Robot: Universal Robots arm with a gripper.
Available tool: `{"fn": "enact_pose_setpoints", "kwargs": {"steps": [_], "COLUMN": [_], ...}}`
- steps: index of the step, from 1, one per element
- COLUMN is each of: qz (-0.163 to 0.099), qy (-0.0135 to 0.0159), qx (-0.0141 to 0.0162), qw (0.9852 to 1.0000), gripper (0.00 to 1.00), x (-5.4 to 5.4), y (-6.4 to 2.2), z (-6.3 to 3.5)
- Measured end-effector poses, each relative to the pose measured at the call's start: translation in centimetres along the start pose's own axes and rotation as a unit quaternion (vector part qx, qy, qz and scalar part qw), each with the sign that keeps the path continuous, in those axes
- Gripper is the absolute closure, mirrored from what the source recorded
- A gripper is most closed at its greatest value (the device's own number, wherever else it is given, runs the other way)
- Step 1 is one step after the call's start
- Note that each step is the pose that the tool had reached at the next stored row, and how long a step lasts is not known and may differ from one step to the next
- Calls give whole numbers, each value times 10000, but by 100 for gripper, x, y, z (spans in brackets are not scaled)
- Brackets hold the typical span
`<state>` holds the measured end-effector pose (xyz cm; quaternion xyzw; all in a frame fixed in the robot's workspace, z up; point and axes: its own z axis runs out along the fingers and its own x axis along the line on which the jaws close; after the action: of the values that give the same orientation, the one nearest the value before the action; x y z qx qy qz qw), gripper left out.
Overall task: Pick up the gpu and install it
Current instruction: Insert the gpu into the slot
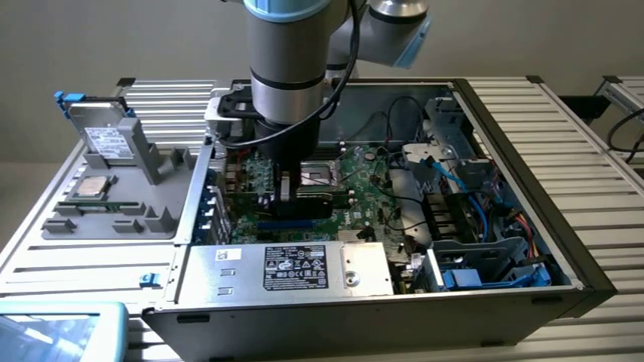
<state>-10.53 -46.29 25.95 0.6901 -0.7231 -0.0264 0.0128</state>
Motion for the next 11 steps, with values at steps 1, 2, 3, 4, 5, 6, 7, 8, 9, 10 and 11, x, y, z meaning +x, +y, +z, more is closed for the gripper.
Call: {"fn": "enact_pose_setpoints", "kwargs": {"steps": [1,2,3,4,5,6,7,8,9,10,11], "qz": [0,0,0,1,1,0,0,0,0,0,0], "qy": [0,0,0,-1,-1,-1,0,0,-1,-2,-1], "qx": [0,0,0,0,1,0,0,0,0,1,1], "qw": [10000,10000,10000,10000,10000,10000,10000,10000,10000,10000,10000], "gripper": [72,72,72,72,72,72,72,72,72,72,72], "x": [-1,-2,-2,-2,-3,-3,-3,-3,-5,-7,-11], "y": [2,3,4,7,10,12,13,14,14,15,16], "z": [1,3,5,8,11,13,15,17,19,21,21]}}
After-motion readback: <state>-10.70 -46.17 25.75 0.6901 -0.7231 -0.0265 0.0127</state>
